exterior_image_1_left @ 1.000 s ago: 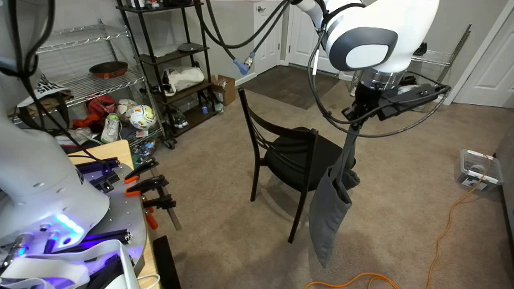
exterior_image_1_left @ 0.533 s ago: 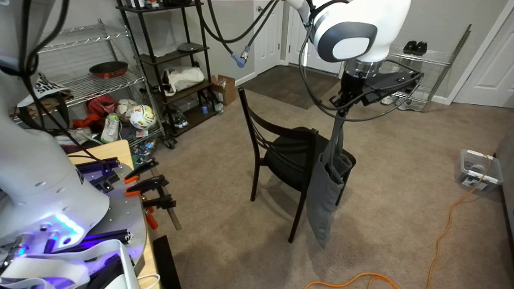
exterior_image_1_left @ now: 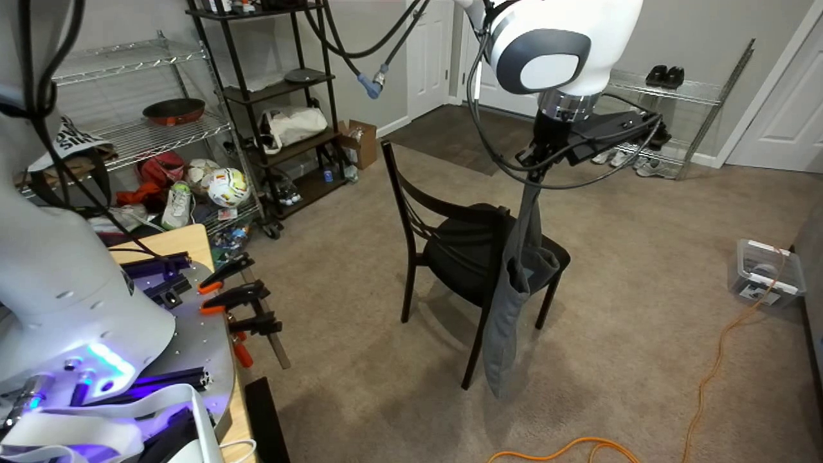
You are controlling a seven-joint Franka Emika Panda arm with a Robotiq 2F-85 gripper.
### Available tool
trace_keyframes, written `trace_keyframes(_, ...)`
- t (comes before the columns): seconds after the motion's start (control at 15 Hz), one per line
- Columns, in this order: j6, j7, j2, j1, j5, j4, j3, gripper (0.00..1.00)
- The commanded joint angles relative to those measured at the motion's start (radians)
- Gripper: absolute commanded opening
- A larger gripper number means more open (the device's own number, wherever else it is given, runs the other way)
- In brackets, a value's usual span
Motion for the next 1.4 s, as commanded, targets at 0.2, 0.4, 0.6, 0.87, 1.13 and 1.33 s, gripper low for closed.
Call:
trace_keyframes(0.2, 0.001, -0.089, -0.15, -0.031, -0.005, -0.182, 0.002, 0.02)
trace_keyframes(0.4, 0.001, -0.104, -0.183, -0.02, -0.006, -0.217, -0.003, 0.02)
trace_keyframes(0.6, -0.002, -0.108, -0.206, -0.009, -0.006, -0.243, -0.006, 0.02)
trace_keyframes(0.87, -0.003, -0.11, -0.218, 0.015, -0.016, -0.278, -0.007, 0.02)
trace_keyframes(1.13, -0.001, -0.119, -0.232, 0.039, -0.011, -0.326, 0.003, 0.02)
trace_keyframes(1.33, 0.0, -0.132, -0.252, 0.055, -0.008, -0.366, 0.011, 0.02)
